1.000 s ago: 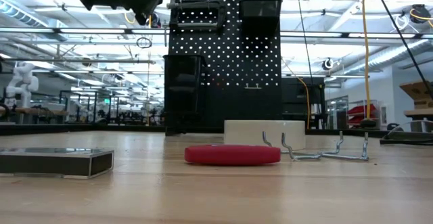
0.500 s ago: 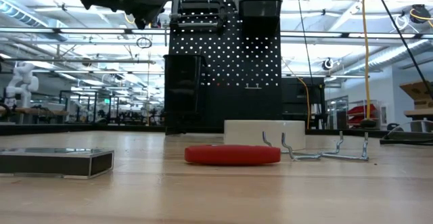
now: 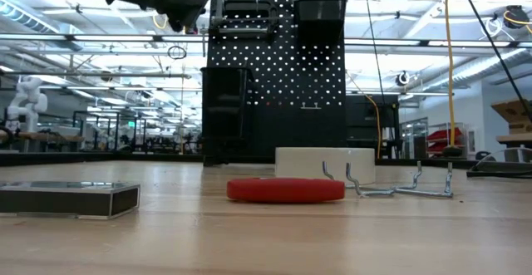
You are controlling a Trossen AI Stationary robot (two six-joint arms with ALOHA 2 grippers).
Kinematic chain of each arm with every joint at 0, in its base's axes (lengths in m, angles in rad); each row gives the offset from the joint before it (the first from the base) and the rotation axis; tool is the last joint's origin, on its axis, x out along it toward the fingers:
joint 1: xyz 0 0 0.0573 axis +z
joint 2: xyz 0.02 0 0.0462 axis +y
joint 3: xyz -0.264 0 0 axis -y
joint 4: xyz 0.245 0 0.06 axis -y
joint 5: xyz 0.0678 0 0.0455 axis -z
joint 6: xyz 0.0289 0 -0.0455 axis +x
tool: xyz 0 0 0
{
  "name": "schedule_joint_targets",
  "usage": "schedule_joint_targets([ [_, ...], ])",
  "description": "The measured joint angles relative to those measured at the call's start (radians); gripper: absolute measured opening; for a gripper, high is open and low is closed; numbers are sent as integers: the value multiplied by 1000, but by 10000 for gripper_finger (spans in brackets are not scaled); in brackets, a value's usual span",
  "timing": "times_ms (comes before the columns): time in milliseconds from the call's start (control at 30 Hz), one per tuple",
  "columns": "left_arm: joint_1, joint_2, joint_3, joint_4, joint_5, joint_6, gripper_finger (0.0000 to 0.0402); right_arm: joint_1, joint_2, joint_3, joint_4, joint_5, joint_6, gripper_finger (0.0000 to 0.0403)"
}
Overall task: Hang tools onto peg board
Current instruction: Hang the gray hacksaw on the black peg board
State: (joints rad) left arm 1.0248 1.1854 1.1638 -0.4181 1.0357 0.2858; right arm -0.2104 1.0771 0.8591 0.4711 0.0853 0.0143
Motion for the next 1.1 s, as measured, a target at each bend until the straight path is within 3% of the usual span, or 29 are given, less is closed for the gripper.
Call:
schedule_joint_targets([
  [300, -1, 0, 77, -152, -39, 95, 69, 0, 0, 0, -6, 0, -2, 183],
  [1100, -8, -49, 94, -171, -124, 115, 69, 0, 0, 0, -48, 0, -5, 183],
])
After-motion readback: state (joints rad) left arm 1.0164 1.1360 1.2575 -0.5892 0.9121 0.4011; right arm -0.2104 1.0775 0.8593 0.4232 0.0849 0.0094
